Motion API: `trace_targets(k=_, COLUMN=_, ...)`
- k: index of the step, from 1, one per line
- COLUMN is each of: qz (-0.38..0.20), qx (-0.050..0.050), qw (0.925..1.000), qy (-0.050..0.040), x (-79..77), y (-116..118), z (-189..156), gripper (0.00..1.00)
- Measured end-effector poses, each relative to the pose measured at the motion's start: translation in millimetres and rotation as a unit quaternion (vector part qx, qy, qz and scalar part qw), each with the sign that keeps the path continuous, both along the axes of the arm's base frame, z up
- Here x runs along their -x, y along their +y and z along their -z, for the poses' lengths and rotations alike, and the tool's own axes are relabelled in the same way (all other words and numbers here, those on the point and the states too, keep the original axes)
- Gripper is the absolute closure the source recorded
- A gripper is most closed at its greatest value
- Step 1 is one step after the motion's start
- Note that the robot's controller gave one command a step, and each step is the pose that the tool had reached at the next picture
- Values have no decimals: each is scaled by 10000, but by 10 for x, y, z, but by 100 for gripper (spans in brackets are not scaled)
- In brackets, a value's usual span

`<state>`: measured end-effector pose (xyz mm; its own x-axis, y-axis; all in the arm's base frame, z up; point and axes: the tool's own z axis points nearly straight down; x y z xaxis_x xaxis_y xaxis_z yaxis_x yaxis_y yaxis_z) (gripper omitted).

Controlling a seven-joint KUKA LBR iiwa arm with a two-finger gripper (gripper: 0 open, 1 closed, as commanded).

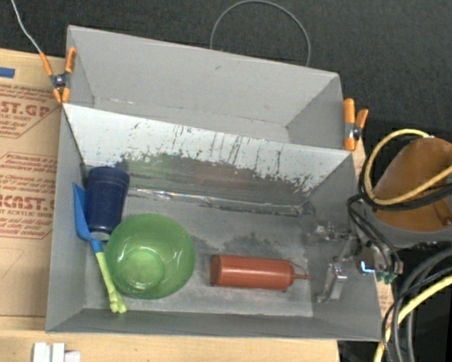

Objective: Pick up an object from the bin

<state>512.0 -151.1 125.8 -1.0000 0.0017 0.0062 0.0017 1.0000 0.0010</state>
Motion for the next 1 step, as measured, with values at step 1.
trace_targets(k=1, qz=-11, qx=8, qw=10000, qy=-36, x=-20, y=8, z=-46, gripper=0)
